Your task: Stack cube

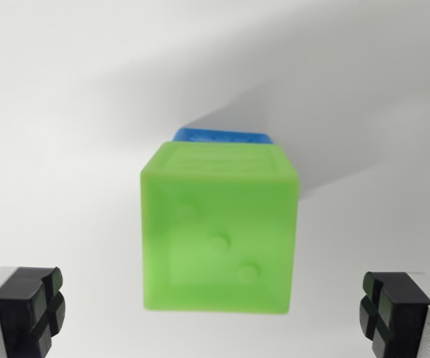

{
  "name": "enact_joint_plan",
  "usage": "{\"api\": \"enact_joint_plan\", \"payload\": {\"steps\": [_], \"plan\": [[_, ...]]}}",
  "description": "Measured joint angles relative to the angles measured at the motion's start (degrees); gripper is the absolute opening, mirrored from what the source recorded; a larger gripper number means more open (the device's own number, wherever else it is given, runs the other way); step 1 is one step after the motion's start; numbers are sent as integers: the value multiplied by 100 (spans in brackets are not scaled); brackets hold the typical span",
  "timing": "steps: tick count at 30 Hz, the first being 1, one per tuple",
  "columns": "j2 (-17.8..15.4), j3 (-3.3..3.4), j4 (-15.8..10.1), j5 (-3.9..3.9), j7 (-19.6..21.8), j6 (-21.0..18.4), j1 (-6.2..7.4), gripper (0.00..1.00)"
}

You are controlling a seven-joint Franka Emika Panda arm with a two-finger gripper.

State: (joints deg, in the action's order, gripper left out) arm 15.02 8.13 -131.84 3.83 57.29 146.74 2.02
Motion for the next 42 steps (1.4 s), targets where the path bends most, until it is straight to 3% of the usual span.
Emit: {"api": "enact_joint_plan", "payload": {"steps": [15,28,42], "plan": [[-759,22,93,-211,146,-833,1,100],[-1276,24,343,-325,225,-1599,1,100],[-1674,24,726,-386,276,-2370,1,100]]}}
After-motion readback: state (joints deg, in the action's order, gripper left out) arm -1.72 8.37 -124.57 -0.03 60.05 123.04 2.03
